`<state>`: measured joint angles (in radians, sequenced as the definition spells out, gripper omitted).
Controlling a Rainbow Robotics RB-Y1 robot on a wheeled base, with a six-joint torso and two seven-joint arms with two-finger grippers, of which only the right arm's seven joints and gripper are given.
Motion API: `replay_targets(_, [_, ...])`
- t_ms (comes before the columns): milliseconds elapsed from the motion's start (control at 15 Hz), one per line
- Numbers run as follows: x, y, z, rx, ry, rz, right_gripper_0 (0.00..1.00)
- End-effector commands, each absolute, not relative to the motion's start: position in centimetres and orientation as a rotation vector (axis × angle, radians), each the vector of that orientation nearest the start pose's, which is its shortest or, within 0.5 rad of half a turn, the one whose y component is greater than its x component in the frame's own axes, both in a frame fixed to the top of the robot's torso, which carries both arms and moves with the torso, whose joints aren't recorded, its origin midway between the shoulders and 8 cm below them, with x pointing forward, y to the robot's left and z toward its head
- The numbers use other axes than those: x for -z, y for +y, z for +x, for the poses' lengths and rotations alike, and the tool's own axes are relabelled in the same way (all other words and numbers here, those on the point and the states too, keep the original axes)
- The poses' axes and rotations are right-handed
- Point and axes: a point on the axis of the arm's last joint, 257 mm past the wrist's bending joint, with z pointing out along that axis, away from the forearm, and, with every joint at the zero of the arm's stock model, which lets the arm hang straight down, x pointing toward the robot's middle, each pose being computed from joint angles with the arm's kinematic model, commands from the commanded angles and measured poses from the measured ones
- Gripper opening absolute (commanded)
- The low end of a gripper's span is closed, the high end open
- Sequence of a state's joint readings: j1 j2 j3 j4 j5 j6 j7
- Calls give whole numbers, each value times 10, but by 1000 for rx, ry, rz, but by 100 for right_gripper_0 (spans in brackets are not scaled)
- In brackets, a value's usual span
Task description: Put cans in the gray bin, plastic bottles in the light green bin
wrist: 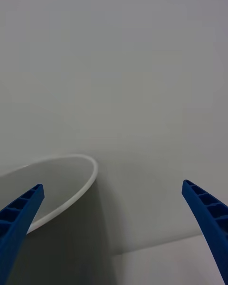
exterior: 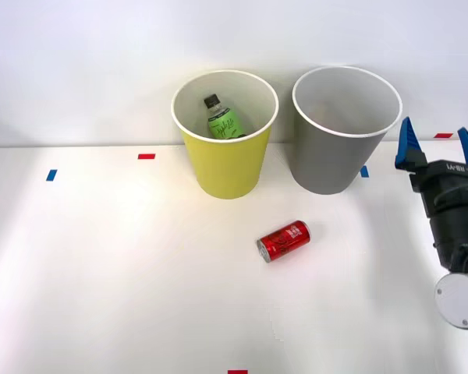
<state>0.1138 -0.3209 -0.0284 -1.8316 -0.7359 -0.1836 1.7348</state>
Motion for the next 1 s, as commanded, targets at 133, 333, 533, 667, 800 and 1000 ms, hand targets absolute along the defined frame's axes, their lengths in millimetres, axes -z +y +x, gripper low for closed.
replay_targets(133, [145,-330,473,-137,1304,255,100])
replay_targets(333, [176,-333,445,-52,1346,225,100])
replay_targets(533, [204,-337,413,-7,1386,220,100])
replay_targets(667, [216,-340,396,7,1406,226,100])
replay_targets(800, [219,-341,383,9,1421,232,100])
replay_targets(1000, [225,-339,363,-1,1443,258,100])
